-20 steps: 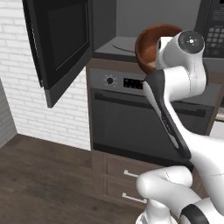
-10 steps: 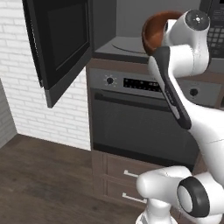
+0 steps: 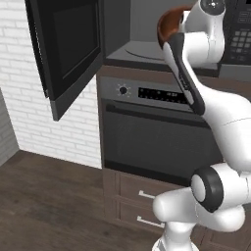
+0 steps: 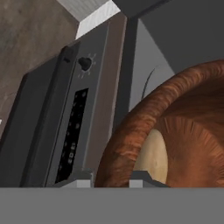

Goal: Pick the sweet potato from the sink and place it in the bowl. Then pick the bowl and place it in the microwave. Then close the microwave door and press the start button.

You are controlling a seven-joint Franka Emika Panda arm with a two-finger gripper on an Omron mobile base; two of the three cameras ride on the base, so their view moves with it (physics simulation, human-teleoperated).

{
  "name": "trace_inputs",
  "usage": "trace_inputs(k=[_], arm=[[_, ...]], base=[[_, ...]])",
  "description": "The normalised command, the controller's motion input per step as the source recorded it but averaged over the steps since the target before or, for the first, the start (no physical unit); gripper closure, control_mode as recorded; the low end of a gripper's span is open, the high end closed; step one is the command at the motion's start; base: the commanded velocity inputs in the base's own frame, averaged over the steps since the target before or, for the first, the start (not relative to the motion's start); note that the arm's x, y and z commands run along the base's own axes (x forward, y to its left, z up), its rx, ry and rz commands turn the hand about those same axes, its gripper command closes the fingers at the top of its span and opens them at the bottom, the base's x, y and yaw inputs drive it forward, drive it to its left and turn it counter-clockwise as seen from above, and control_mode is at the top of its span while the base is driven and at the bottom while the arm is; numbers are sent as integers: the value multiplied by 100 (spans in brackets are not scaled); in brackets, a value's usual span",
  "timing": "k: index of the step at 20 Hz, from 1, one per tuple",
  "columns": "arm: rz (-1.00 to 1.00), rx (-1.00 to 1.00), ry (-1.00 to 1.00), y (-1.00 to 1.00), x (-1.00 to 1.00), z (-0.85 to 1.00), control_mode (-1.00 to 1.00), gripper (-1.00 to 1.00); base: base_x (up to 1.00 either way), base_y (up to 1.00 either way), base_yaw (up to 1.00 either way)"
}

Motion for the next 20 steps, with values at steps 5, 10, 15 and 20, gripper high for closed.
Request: trace_inputs(k=[5, 10, 15, 20], arm=[[0, 0, 8, -2, 72, 0, -100, 100], [0, 0, 4, -4, 63, -2, -100, 100], [0, 0, 0, -12, 43, -17, -100, 100], [0, 0, 0, -8, 21, -35, -100, 100]], base=[[0, 0, 0], [0, 0, 0], [0, 0, 0], [0, 0, 0]])
